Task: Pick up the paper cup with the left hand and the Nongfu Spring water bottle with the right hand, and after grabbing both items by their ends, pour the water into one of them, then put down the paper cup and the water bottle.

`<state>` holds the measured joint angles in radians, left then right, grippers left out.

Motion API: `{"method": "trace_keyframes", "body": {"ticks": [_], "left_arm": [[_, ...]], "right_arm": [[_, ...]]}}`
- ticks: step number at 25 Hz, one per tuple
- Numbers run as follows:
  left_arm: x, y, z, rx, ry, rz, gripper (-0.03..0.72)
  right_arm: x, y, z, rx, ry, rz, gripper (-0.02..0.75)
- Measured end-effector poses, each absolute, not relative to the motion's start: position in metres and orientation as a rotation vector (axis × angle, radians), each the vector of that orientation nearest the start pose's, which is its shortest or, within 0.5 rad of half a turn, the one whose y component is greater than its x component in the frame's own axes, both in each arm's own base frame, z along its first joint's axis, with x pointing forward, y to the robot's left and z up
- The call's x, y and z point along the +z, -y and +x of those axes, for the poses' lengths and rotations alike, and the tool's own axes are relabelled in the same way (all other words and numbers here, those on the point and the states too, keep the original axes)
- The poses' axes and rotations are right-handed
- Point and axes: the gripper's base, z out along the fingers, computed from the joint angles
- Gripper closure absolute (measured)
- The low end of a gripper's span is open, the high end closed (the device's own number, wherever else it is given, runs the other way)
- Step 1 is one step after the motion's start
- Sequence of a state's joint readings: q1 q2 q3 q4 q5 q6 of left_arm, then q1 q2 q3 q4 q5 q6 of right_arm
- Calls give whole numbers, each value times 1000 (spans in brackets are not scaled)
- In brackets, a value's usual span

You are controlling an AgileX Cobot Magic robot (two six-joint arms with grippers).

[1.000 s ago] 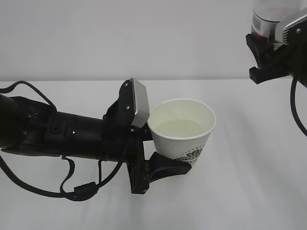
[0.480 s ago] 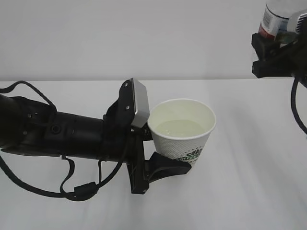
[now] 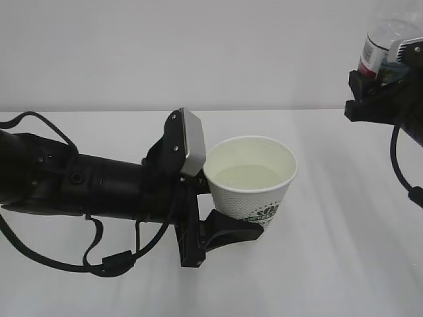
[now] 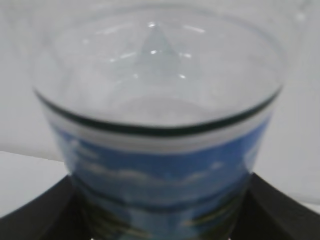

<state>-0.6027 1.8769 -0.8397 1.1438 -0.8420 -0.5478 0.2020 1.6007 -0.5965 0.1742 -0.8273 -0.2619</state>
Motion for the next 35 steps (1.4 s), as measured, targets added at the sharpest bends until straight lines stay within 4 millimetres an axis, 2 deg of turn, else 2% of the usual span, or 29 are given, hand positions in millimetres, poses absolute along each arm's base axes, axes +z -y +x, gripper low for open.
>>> {"method": "trace_keyframes", "body": {"ticks": [13, 21, 35], "left_arm": [[158, 246, 250, -886, -1530, 1344, 178], [158, 246, 250, -887, -1533, 1336, 178], [159, 246, 253, -889, -1548, 1292, 178]], "right_arm": [[187, -49, 310, -81, -1682, -164, 224], [166, -50, 315, -85, -1741, -172, 224], [152, -54, 341, -42, -1732, -94, 224]]}}
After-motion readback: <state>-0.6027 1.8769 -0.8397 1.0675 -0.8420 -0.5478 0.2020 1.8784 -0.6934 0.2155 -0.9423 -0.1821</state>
